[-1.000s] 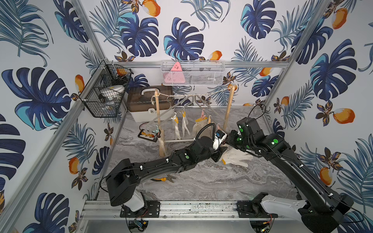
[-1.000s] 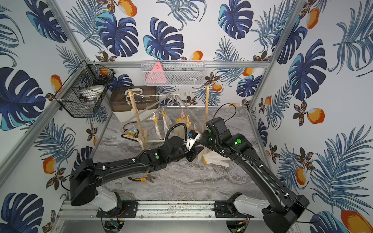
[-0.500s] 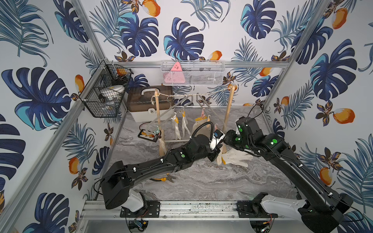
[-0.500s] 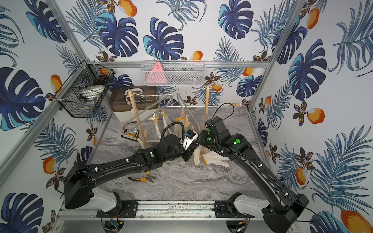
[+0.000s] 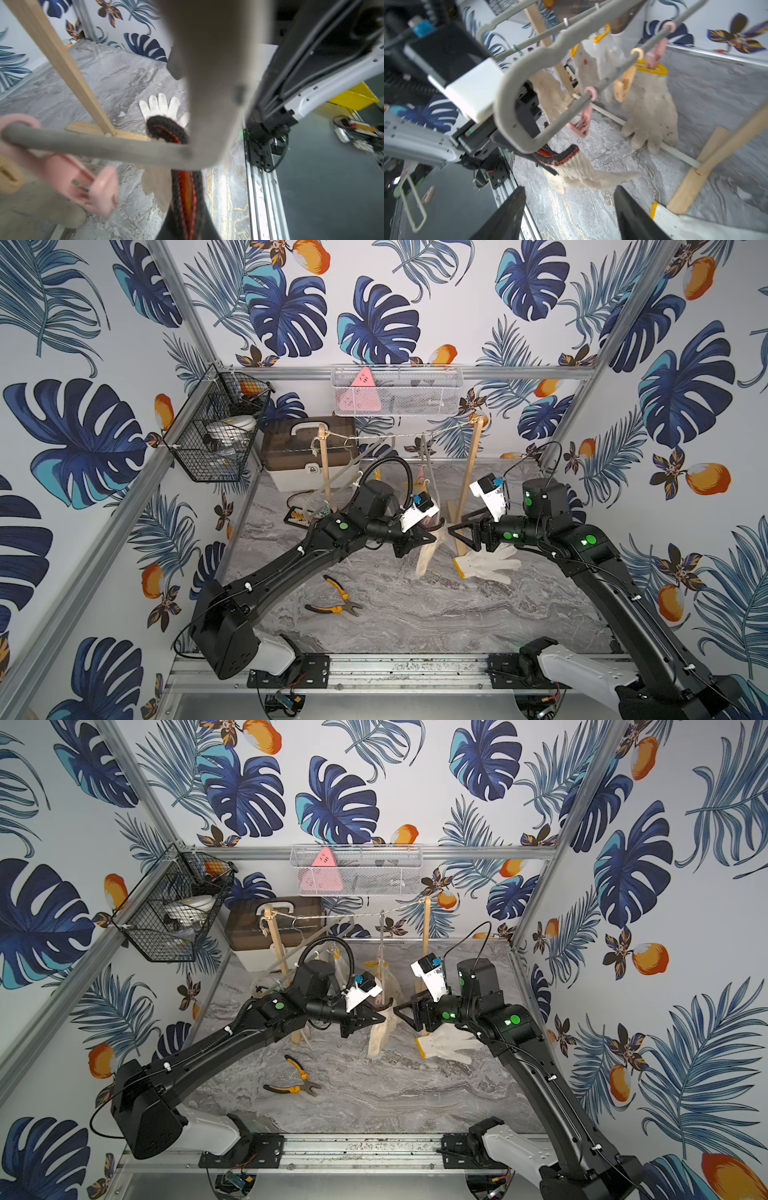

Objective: Clip the gloves onto a hanger to dry
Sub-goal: Pick up the glove from the center of the board.

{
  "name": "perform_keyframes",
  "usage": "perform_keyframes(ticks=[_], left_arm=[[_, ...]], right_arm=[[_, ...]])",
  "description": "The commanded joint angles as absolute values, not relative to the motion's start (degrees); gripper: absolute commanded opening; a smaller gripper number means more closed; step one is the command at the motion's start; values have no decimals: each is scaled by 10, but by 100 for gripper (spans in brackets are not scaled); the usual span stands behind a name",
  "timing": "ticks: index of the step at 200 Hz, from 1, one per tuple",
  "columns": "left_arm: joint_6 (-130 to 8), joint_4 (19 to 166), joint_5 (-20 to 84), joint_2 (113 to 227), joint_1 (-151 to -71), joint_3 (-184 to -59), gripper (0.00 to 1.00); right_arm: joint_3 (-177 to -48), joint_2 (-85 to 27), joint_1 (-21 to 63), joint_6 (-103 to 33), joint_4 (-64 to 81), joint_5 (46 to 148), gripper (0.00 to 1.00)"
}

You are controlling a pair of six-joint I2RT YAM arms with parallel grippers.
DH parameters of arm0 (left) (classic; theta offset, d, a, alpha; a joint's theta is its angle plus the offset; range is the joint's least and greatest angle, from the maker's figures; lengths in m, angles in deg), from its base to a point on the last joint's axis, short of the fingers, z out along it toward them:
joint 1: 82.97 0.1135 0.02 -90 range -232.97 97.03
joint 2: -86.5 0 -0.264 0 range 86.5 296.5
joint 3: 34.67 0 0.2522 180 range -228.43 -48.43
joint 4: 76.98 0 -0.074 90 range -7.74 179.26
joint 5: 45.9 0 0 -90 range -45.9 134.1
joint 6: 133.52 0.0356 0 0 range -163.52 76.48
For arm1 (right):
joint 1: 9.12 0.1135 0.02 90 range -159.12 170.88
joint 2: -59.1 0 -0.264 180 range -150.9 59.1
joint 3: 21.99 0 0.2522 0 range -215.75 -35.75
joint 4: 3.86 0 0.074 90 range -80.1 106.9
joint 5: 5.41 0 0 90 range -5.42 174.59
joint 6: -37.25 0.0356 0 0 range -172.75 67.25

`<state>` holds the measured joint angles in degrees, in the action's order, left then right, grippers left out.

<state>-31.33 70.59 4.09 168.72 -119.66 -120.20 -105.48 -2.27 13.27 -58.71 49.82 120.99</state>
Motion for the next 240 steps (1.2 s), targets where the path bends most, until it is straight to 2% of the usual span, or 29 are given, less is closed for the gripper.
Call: perform_keyframes(ticks=[1, 31, 68, 111, 135, 149, 156, 174, 192, 219, 240], left_arm=[[-255, 635, -28, 1684, -1193, -1211, 0], [-247, 634, -39, 1677, -1191, -1209, 0], [-233, 610, -43, 1678, -1186, -1223, 0], [-238, 615, -45, 1678, -1180, -1219, 0], [-250, 626, -43, 1679, -1177, -1218, 0], [-254, 630, -43, 1679, -1178, -1217, 7], [-255, 631, -42, 1680, -1176, -1217, 11], [-257, 626, -37, 1682, -1175, -1220, 41], [-252, 603, -33, 1686, -1167, -1230, 56], [-238, 566, -25, 1695, -1144, -1245, 65], [-242, 575, 14, 1701, -1136, -1249, 69]], right_arm=[[-1031, -24, 128, -703, 472, 1310, 69], [-990, -33, 125, -703, 405, 1354, 65], [-993, -58, 124, -702, 393, 1402, 54], [-991, -69, 123, -695, 395, 1423, 30], [-997, -75, 122, -702, 413, 1433, 8], [-997, -77, 122, -698, 415, 1438, 0], [-998, -77, 121, -698, 416, 1440, 0], [-999, -76, 116, -695, 420, 1431, 0], [-1001, -68, 101, -702, 438, 1409, 0], [-1002, -56, 84, -734, 501, 1309, 0], [-978, -40, 68, -721, 481, 1263, 0]])
